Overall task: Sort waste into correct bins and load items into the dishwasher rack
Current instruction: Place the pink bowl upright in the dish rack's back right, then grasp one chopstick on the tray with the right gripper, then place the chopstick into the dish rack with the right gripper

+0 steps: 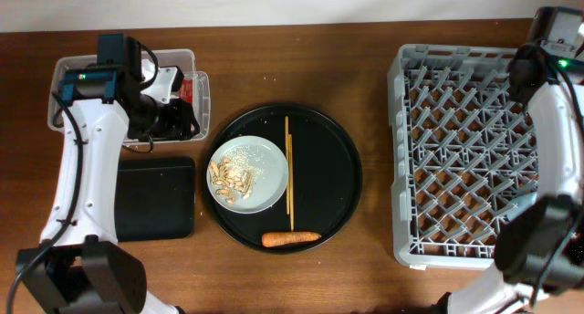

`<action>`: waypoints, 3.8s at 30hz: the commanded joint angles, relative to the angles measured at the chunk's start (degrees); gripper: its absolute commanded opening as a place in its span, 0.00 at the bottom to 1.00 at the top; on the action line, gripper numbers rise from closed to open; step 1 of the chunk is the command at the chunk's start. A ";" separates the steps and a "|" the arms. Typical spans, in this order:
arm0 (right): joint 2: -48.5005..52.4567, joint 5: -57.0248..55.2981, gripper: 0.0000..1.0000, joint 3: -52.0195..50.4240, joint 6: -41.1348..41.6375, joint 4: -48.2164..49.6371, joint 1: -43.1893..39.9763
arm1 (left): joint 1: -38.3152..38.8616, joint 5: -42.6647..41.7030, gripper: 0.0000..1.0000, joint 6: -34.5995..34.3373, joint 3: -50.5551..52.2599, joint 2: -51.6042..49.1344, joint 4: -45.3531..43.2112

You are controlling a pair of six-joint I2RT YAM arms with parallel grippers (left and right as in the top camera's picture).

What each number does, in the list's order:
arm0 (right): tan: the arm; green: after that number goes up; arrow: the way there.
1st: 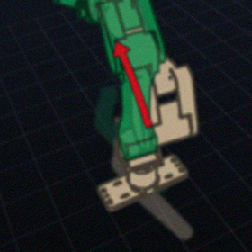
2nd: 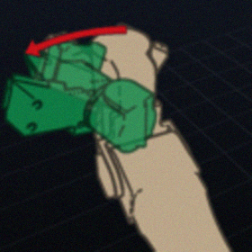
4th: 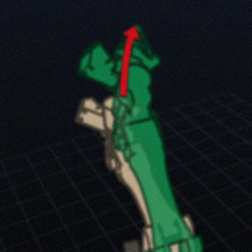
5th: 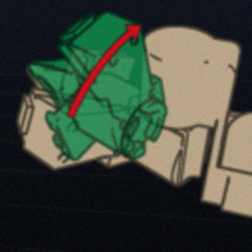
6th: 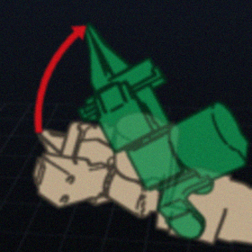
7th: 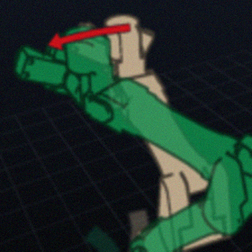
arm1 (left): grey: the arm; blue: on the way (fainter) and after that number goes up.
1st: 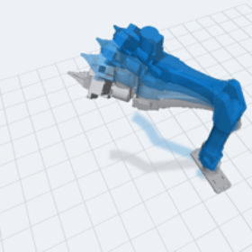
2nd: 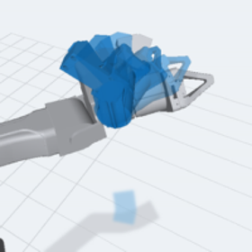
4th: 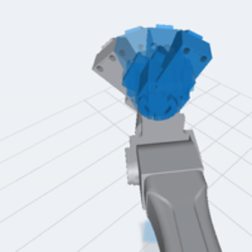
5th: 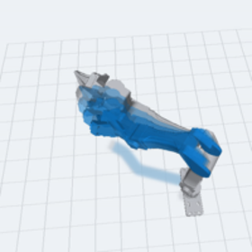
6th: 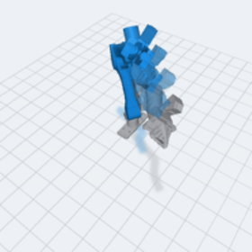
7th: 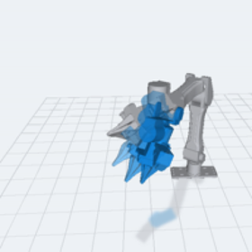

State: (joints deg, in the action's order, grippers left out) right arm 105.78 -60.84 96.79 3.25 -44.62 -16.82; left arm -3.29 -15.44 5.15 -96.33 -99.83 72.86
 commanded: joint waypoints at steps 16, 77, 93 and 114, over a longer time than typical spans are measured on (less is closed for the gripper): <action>12.66 9.84 0.04 -0.13 11.72 -10.73 2.97 | 0.28 -0.37 0.56 0.09 -0.46 1.44 -0.11; 15.47 57.29 0.76 -12.70 31.36 -14.45 56.43 | 0.28 0.24 0.66 0.11 -0.44 1.44 1.84; 15.34 64.04 0.04 -12.44 31.69 -11.21 55.52 | 0.28 0.24 0.65 0.11 -0.46 1.44 1.84; -8.87 62.25 0.04 -13.81 -0.04 -28.81 18.99 | 0.28 0.26 0.65 0.11 -0.44 1.44 2.47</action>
State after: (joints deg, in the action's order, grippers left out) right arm 96.68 2.37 86.13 5.10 -74.24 2.90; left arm -3.29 -15.35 5.13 -96.33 -99.83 74.96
